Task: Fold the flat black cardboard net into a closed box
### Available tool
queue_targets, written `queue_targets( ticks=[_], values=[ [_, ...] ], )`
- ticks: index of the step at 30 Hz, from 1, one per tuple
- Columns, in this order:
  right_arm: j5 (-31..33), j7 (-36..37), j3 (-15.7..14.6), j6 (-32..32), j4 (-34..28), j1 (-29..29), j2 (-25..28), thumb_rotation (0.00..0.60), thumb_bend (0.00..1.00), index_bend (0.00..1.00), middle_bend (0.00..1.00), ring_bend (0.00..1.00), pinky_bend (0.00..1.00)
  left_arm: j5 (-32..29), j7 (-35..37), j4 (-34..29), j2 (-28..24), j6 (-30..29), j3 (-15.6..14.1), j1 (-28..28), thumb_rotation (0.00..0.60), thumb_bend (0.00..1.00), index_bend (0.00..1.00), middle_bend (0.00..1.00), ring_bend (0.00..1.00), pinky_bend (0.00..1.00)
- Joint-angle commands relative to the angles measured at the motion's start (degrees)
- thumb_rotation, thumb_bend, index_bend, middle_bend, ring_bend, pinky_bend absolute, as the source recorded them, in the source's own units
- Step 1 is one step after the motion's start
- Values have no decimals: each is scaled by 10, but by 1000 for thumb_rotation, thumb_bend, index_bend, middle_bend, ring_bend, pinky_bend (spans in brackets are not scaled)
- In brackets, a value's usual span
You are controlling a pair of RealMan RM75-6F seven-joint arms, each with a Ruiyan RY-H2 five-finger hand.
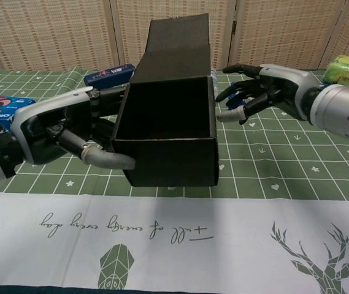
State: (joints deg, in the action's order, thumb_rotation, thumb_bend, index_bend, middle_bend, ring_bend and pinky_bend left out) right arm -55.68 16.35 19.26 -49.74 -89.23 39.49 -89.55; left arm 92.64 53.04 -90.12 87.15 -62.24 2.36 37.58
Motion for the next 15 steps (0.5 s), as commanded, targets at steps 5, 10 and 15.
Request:
queue_targets(
  ticks=[5,10,15],
  values=[
    [38,-35,38,15,30,56,-55,600,0,50,309,275,446,-1,-12,-10,-5,9,-8,7,600,113,334,352,692,840],
    [32,-34,57,-4,26,70,-78,600,0,50,309,275,446,-8,-18,-2,1,21,-12,12,600,112,334,351,692,841],
    [12,-14,71,-24,16,71,-90,600,0,52,311,275,446,-11,-23,5,8,34,-17,19,600,112,331,351,692,841]
  ],
)
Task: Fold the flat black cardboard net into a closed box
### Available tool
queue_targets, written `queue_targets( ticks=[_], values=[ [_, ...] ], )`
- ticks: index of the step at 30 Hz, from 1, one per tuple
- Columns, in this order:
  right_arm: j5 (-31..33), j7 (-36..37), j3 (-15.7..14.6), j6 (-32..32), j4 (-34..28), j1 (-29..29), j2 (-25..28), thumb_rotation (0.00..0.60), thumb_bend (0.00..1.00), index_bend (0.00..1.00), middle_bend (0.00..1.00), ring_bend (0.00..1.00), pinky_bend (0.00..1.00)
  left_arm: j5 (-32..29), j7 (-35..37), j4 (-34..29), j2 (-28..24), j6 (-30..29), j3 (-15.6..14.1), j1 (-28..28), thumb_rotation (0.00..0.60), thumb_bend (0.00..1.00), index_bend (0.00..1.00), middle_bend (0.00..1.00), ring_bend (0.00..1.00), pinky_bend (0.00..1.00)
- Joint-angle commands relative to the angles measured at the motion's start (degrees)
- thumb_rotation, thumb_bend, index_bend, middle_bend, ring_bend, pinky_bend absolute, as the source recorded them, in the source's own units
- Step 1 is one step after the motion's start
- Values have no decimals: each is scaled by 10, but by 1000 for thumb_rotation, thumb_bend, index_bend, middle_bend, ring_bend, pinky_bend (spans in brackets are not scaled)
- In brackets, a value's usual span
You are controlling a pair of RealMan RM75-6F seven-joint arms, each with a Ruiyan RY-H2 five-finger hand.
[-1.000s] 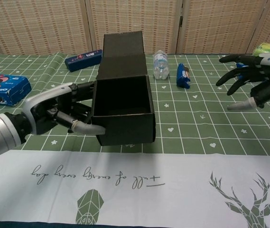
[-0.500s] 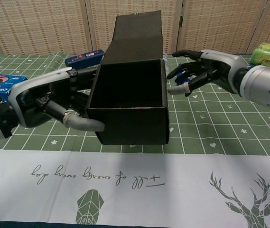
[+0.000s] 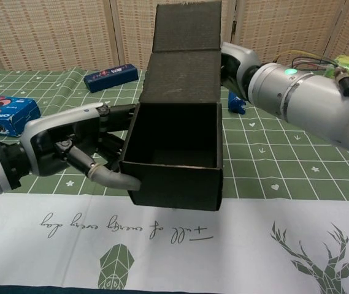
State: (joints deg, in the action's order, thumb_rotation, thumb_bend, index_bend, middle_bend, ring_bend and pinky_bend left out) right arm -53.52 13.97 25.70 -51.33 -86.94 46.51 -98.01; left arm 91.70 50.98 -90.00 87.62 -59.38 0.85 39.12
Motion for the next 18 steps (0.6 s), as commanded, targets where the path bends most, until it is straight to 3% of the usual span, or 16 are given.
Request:
queue_targets(
  ticks=[1,7,18],
  values=[
    [-14,15,10,-14,-12,-1,-8,600,0,56,315,275,446,-4,-1,8,6,11,-2,6,600,112,330,351,692,841],
    [-32,33,11,-21,-48,-8,-1,600,0,60,319,275,446,-16,-8,29,24,30,-2,14,600,112,329,351,692,841],
    [-45,29,-7,27,-133,-13,67,600,0,86,330,325,463,-61,-34,83,69,67,16,27,600,112,319,351,692,841]
  ],
)
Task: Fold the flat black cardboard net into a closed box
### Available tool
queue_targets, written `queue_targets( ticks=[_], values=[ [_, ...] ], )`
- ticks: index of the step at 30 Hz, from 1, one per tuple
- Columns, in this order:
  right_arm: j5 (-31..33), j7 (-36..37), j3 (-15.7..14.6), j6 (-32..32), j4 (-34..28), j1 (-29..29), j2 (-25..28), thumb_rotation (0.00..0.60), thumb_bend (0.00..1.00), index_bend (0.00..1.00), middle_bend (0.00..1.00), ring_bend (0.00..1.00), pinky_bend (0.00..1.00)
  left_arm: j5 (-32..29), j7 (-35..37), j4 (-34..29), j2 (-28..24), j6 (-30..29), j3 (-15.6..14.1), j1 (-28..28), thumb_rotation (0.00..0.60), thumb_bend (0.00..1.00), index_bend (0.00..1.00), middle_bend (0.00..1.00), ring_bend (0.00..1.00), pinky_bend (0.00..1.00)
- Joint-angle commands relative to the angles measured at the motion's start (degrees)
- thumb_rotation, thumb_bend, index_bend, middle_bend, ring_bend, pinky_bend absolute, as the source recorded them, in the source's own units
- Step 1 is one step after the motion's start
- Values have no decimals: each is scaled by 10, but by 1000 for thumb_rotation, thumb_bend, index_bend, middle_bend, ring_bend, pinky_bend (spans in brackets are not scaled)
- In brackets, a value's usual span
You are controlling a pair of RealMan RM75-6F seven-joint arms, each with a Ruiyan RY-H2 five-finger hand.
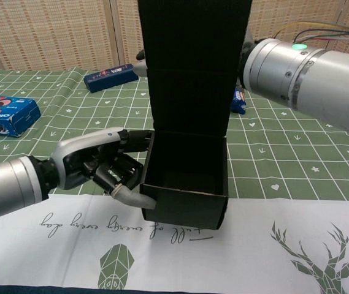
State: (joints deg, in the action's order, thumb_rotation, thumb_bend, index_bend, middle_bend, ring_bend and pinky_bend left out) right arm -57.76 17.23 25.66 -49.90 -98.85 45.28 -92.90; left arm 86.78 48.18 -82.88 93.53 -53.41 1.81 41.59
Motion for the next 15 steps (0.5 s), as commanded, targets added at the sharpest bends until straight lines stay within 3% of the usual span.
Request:
queue_targets(
  ticks=[1,9,15],
  values=[
    [-2,-6,-9,16,-17,0,21,600,0,88,330,334,470,-16,-9,16,14,10,9,3,600,112,318,352,692,841],
    [9,-31,-29,50,-32,15,49,600,0,94,354,379,504,-76,-44,56,50,33,37,3,600,112,312,351,692,841],
    [-1,-106,-59,48,-23,32,70,600,0,135,377,384,506,-120,-76,77,70,47,54,-3,600,112,302,351,692,841]
  ],
)
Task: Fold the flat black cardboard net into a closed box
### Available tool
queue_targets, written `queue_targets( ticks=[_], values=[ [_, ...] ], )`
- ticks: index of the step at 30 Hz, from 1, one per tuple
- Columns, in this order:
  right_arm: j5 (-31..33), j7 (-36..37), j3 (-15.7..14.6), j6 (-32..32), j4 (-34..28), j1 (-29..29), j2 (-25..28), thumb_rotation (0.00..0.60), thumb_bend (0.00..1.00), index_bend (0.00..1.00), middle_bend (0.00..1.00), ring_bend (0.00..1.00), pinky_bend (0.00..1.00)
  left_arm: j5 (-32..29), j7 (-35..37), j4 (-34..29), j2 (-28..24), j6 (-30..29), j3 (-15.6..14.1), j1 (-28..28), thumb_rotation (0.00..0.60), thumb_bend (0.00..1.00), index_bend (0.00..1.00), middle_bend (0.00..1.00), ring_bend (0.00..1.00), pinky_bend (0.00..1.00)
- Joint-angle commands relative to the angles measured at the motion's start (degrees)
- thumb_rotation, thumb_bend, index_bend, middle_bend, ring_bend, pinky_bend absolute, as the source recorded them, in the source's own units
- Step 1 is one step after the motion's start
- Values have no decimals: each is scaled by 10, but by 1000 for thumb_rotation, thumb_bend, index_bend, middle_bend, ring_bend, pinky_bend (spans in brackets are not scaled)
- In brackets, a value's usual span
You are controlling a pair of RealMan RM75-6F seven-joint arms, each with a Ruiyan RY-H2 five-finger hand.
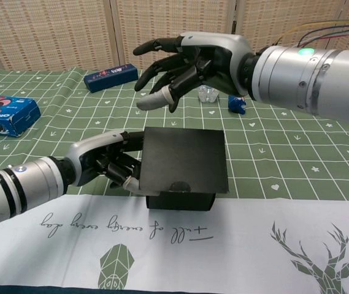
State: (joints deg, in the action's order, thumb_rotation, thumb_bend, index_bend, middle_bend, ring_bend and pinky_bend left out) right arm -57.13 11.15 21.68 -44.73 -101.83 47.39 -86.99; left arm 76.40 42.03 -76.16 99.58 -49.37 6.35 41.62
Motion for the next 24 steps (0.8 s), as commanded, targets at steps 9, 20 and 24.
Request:
queue_targets(
  ticks=[9,20,24],
  values=[
    [-35,-188,-70,-38,44,41,-3,600,0,259,388,367,506,-74,-73,29,37,3,34,-20,600,112,292,352,691,841],
    [-22,-226,-77,-43,66,55,-16,600,0,262,387,342,476,-46,-82,-14,-16,65,21,-9,600,112,16,147,633,840],
    [-33,-247,-87,-47,61,58,-10,600,0,262,383,330,450,-23,-94,-23,-42,89,10,3,600,113,0,85,613,839]
  ],
)
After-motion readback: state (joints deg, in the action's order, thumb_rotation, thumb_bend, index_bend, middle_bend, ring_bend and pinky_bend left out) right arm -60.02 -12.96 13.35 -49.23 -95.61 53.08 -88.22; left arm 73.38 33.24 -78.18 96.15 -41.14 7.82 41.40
